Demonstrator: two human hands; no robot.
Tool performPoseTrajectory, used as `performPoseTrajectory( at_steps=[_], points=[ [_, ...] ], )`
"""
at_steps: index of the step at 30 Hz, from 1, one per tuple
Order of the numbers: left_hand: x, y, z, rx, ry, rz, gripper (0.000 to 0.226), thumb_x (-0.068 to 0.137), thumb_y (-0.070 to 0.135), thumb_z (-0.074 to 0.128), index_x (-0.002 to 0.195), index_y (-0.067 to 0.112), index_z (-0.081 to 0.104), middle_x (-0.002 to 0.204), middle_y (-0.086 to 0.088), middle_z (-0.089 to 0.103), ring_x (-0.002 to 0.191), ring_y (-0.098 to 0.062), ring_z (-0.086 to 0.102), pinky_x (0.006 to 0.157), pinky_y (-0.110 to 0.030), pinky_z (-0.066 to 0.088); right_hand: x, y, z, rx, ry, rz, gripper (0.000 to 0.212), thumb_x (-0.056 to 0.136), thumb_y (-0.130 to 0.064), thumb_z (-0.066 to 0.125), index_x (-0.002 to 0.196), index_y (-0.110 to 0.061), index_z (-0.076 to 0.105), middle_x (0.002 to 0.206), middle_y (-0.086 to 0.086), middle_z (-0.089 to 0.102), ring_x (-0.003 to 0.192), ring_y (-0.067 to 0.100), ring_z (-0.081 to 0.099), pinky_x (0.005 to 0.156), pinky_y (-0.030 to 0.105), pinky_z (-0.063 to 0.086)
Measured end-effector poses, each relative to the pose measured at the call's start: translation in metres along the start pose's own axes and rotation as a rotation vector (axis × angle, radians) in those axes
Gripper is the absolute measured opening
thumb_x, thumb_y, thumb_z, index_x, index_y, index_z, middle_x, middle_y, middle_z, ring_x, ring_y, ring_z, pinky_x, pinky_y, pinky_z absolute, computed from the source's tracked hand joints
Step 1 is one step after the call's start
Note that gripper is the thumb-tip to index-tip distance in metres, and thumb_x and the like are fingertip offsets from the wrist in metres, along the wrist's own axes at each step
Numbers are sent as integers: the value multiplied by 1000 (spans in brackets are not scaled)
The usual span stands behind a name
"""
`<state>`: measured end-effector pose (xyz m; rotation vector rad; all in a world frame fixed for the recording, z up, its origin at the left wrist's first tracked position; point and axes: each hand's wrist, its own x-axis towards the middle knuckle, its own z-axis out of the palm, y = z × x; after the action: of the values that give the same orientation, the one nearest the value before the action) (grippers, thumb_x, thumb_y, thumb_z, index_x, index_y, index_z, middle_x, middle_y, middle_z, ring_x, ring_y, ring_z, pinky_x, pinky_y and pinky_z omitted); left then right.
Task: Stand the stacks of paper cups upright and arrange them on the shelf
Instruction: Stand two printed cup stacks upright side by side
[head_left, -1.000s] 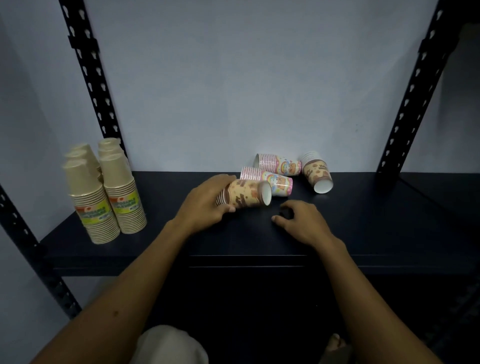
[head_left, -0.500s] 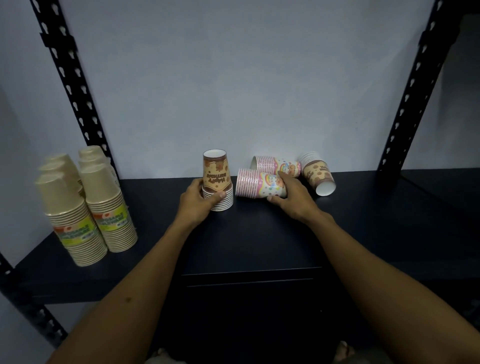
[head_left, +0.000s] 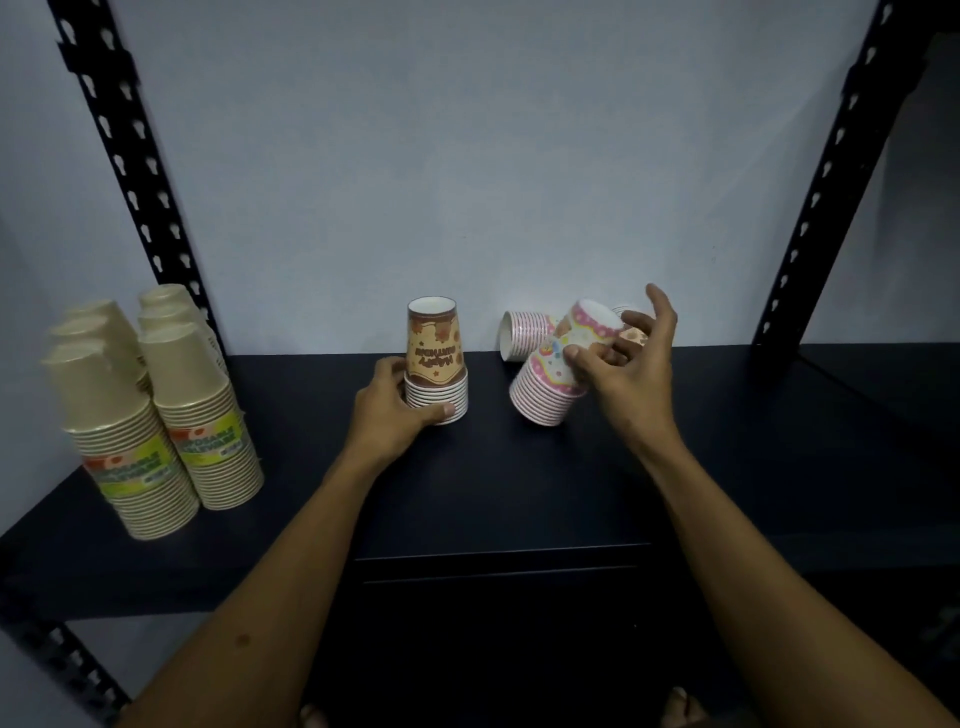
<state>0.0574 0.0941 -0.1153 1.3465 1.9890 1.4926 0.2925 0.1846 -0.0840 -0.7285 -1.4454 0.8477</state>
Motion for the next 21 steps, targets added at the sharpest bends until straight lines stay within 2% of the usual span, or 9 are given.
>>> performPoseTrajectory(
  at_steps=[3,6,8,12,14,16,18,21],
  points=[
    [-6,2,-1,-21,-89,28,77,65,21,88,129,17,46,133,-1,58,108,-6,56,92,-22,44,-5,1,11,-3,-100,1,83,79,-4,74,145,-26,28,121,-3,51,105,7,60,90,25,53],
    [-10,5,-1,-10,-116,40,77,67,23,86,132,18,45,135,-1,56,109,-5,54,91,-21,43,-12,8,19,-73,-208,-11,64,85,-10,70,141,-20,39,118,-20,54,108,-9,56,93,22,50],
    [-12,7,-1,1,-123,44,77,70,23,84,135,17,44,136,-1,55,109,-4,53,91,-21,42,-14,14,18,-109,-250,5,68,83,-13,73,141,-22,38,122,-15,54,110,-3,56,93,22,49],
    [-14,9,0,-3,-124,33,75,73,19,82,138,16,44,138,-2,55,116,-9,54,95,-23,42,-15,23,11,-249,-344,87,91,74,-30,81,146,-28,26,133,-1,48,112,8,55,96,29,48],
    [-18,9,1,12,-106,26,73,74,19,80,138,16,43,137,-1,55,120,-13,54,96,-24,41,-15,23,9,-280,-335,120,97,70,-35,82,147,-28,23,123,-2,51,105,8,57,93,31,49],
    [-23,7,3,42,-77,15,71,75,21,80,135,17,43,136,0,56,121,-15,54,95,-25,41,-16,23,8,-310,-311,111,96,66,-39,84,143,-28,28,109,-5,53,96,7,58,86,28,50],
    [-28,7,3,67,-64,4,66,76,23,80,129,18,42,135,0,56,120,-16,54,94,-26,42,-17,22,10,-362,-293,96,90,60,-46,85,135,-28,39,110,-1,52,93,6,58,86,29,51],
    [-33,10,1,85,-79,3,60,77,25,79,125,17,43,134,0,56,120,-15,54,92,-26,41,-20,16,13,-268,-345,154,73,70,-30,83,131,-24,44,107,-9,55,92,-1,59,87,23,51]
  ],
)
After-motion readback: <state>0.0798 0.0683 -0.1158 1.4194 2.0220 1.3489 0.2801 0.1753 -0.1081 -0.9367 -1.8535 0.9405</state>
